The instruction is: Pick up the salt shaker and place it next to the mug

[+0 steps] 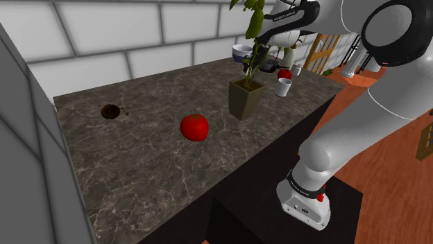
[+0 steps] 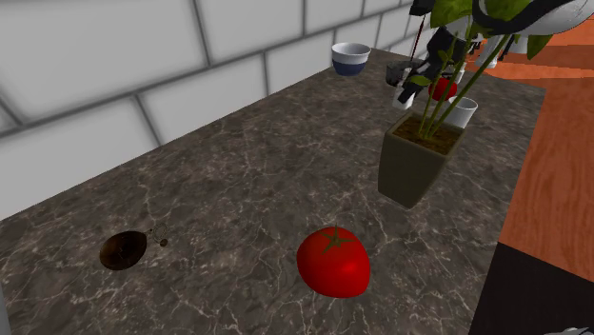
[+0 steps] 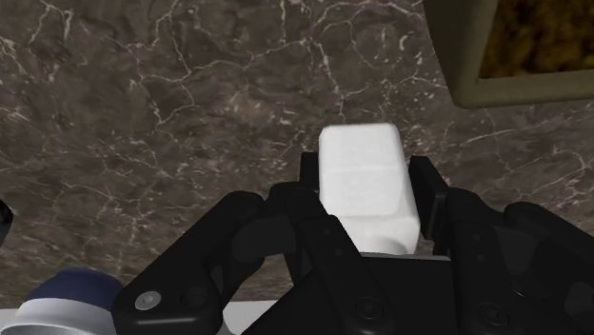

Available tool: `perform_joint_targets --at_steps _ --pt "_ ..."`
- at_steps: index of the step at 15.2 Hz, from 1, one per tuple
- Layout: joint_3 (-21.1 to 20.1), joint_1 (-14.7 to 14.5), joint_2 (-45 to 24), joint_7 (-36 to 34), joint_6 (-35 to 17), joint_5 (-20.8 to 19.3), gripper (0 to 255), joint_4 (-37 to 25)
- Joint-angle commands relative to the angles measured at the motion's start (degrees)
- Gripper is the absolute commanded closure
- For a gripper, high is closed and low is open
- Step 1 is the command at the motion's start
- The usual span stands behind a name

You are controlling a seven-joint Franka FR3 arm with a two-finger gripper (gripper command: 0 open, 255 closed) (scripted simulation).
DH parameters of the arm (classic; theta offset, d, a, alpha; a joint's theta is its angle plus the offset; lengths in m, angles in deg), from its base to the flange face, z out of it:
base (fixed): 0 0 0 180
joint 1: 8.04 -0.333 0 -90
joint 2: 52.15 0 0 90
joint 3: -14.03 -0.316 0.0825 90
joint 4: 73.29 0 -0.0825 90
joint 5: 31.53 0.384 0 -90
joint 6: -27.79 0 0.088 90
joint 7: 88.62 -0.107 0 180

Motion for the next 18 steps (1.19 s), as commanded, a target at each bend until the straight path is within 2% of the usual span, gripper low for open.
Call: perform_joint_targets --at_steps 1,10,18 --pt "1.98 0.76 -1.36 3.63 0.32 1.2 255 -1.34" --pt "9.45 5.04 -11.6 19.07 4.89 8.83 255 -13.43" --pt "12.92 11.99 -24.31 30.84 12.12 17.08 255 -29.33"
